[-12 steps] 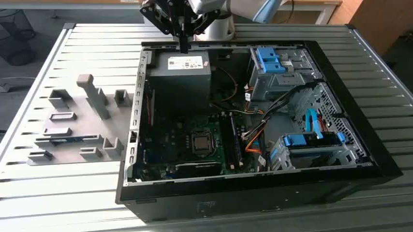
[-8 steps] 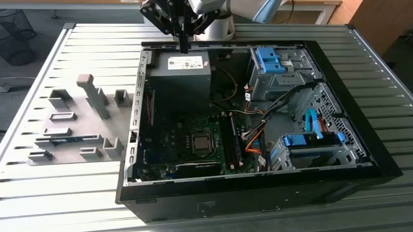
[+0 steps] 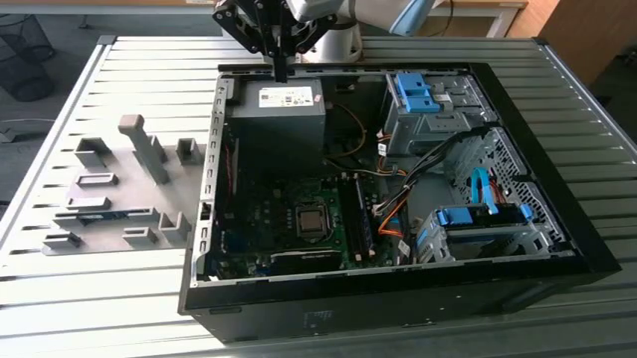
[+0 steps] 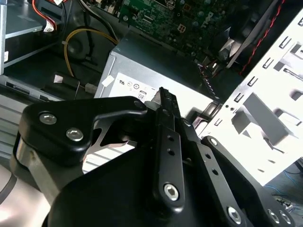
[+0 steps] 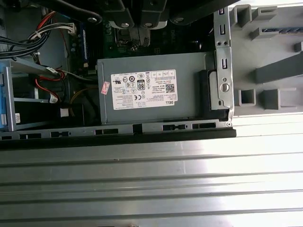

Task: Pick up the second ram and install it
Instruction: 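Reach for the second ram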

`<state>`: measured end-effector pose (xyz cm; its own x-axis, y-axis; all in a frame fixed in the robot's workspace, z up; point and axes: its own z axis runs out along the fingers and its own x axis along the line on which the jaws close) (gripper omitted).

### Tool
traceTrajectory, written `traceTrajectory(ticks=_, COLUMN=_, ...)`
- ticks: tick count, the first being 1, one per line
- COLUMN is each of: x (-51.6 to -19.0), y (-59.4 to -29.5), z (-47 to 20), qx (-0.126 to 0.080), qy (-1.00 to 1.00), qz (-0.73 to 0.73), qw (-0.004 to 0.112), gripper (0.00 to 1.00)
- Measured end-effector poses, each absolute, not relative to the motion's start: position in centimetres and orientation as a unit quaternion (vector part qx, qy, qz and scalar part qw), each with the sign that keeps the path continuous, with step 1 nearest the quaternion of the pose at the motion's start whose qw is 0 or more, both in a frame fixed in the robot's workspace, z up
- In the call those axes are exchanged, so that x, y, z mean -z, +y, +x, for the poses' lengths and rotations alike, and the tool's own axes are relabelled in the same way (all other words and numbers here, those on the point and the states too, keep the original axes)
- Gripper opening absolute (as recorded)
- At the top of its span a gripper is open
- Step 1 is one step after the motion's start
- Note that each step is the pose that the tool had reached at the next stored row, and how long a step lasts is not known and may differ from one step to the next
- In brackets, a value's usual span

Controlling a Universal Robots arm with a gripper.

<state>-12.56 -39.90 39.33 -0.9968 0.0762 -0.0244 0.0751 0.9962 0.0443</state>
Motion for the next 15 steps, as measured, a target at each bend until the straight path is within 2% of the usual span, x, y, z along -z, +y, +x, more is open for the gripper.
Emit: traceTrajectory(ticks=15, x=-39.31, y=-39.89, z=-13.66, qx=-0.022, qy=0.999, qz=0.038, qw=0.013, gripper=0.11)
